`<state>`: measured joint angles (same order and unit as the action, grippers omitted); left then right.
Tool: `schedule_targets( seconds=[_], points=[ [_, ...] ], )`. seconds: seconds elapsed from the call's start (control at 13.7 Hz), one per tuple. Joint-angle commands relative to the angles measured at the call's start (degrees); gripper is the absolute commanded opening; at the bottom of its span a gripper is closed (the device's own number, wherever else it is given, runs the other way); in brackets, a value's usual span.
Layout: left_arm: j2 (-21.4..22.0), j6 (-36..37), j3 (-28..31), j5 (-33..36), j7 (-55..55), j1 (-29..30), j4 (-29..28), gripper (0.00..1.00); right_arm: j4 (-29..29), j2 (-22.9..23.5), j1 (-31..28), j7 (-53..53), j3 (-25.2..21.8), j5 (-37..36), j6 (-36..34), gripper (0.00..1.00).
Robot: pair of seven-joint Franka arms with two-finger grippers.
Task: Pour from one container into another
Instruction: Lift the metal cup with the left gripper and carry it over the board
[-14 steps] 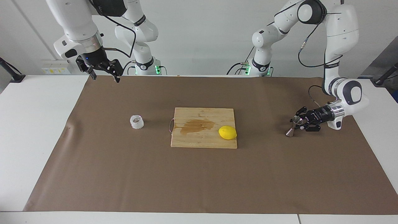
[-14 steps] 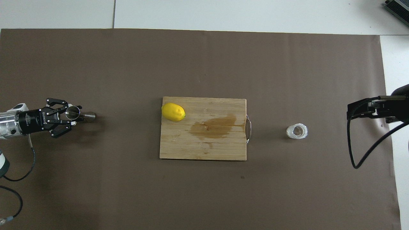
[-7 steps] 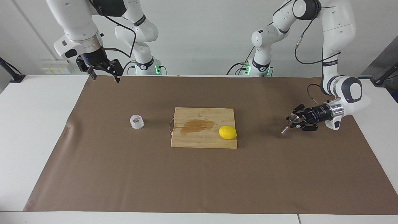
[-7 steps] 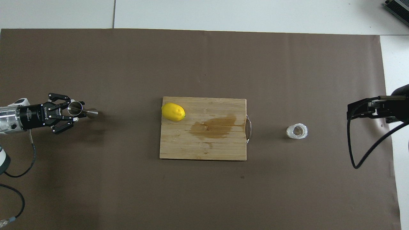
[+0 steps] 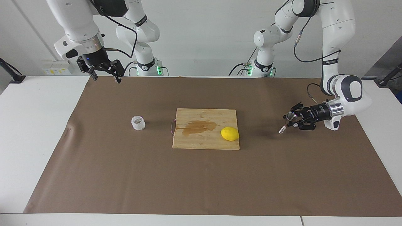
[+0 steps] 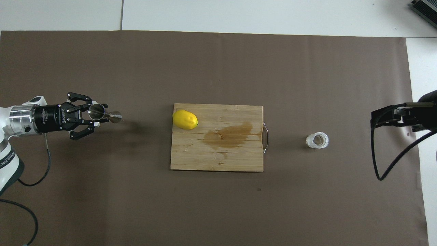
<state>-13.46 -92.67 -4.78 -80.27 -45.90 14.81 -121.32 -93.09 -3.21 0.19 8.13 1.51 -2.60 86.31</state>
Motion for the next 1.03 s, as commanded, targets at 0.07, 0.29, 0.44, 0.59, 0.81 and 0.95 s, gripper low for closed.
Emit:
schedule_targets(
  seconds=[0.07,0.29,0.44,0.59,0.81,0.95],
  points=[
    [9.58,-8.73,0.91,-8.48,-0.76,-8.37,-9.36,0.00,-0.78,-0.84,-0.72,-0.22,0.34,0.22,-0.44,1.00],
    [13.19,-16.64,0.91,-16.38,-0.77,-16.02,-12.97,0.00,-0.78,-0.84,-0.72,-0.22,0.34,0.22,-0.44,1.00],
    [14.51,-22.18,0.82,-20.70,-0.77,-21.55,-13.76,0.00,-0.78,-0.84,-0.72,-0.22,0.34,0.22,-0.44,1.00],
    [15.48,-27.71,0.82,-26.05,-0.77,-26.65,-14.03,0.00,-0.78,-0.84,-0.72,-0.22,0.34,0.22,-0.44,1.00],
    [15.31,-36.24,0.91,-36.58,0.37,-35.00,-13.86,0.00,-0.78,-0.84,-0.72,-0.22,0.34,0.22,-0.35,1.00],
    [14.52,-39.77,0.82,-44.15,4.22,-38.62,-13.77,0.00,-0.78,-0.84,-0.72,-0.22,0.34,0.22,-0.44,1.00]
  ],
)
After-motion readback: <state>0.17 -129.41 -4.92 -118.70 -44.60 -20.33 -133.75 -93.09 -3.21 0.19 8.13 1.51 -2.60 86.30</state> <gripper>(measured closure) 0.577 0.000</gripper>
